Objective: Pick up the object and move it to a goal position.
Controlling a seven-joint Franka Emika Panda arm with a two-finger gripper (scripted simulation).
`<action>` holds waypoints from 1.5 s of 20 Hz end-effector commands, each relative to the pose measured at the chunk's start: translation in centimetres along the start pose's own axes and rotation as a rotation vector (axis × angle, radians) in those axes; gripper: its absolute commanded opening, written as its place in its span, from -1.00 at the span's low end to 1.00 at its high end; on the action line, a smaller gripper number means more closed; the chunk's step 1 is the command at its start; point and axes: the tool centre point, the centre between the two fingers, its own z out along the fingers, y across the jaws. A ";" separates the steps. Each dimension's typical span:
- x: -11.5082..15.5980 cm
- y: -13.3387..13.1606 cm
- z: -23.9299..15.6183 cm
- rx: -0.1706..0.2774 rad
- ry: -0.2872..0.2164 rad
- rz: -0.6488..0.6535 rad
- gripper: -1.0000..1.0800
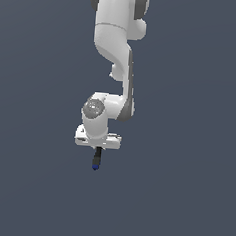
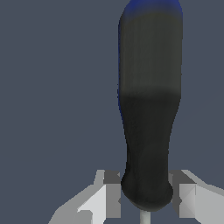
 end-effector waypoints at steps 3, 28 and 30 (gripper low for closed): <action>0.0 -0.6 -0.7 0.000 0.001 0.000 -1.00; -0.8 -18.5 -20.1 -0.001 0.001 0.000 -1.00; -0.8 -20.1 -21.8 -0.001 0.001 0.000 -1.00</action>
